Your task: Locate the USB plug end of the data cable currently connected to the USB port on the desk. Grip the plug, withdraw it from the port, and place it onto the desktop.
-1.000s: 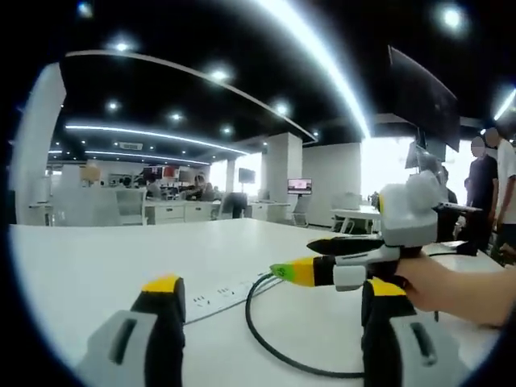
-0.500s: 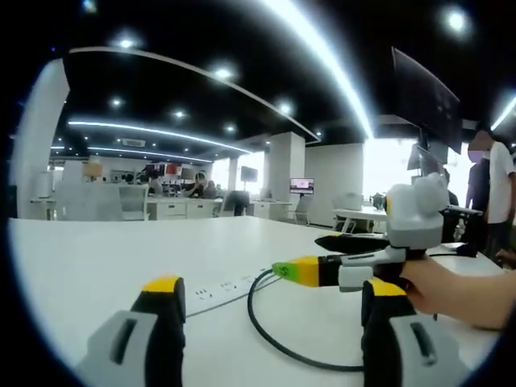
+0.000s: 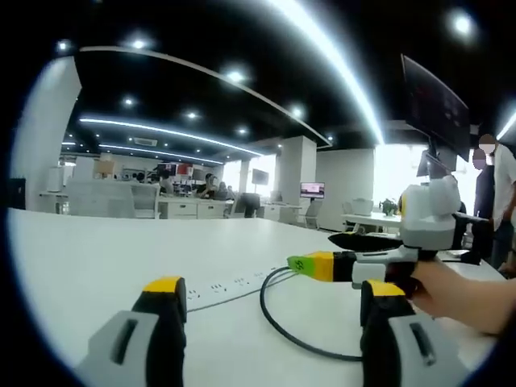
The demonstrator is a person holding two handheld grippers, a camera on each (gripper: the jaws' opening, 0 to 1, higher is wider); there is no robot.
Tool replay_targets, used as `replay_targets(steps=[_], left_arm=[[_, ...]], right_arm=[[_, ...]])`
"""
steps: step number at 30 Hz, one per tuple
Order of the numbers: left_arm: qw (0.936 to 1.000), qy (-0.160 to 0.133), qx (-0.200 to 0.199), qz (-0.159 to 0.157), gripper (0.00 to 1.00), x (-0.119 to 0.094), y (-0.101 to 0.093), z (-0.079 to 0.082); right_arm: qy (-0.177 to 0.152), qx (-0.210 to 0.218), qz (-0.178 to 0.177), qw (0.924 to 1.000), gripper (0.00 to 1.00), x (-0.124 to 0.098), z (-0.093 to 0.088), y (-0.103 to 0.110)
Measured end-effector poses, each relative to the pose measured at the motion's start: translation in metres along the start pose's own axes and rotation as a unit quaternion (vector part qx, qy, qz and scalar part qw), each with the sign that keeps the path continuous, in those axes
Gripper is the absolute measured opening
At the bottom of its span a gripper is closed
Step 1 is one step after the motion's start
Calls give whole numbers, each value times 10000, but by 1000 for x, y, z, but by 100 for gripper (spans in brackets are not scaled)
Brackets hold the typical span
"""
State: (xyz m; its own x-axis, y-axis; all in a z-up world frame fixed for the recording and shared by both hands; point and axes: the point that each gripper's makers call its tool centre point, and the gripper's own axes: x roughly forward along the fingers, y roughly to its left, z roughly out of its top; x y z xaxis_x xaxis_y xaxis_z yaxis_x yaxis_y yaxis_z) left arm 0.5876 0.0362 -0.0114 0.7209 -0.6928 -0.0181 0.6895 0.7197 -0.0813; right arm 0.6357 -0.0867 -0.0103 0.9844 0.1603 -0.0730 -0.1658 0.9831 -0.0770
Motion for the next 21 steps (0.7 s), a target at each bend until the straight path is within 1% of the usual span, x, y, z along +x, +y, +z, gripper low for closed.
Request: replay_targets(steps=[2,5,7,10,14,16,18,21], left_arm=[[10000,-6,-20,28,89,-3,1,1],[9998,-36,-137,161,89,-8,4,3],[9993,-3,-245,290,89,-11,7,4],[9989,-26,-283,361,88,-14,5,7],[9985,-29,-223,502,88,-19,5,10],[9979,-21,-189,615,88,-22,5,11],[9974,-58,6,718,87,-25,4,14],[9973,-118,-53,720,87,-30,-1,16]], right_arm=[[-6,48,-43,10000,78,-4,0,-1],[-43,177,-67,9998,78,-9,3,-1],[-56,290,-33,9996,77,-13,6,1],[-154,307,-72,9994,78,-20,13,1],[-243,344,-69,9991,78,-28,20,4],[-231,370,-84,9990,78,-31,20,5],[-239,377,-118,9989,78,-33,20,5],[-162,408,-284,9986,78,-37,15,3]])
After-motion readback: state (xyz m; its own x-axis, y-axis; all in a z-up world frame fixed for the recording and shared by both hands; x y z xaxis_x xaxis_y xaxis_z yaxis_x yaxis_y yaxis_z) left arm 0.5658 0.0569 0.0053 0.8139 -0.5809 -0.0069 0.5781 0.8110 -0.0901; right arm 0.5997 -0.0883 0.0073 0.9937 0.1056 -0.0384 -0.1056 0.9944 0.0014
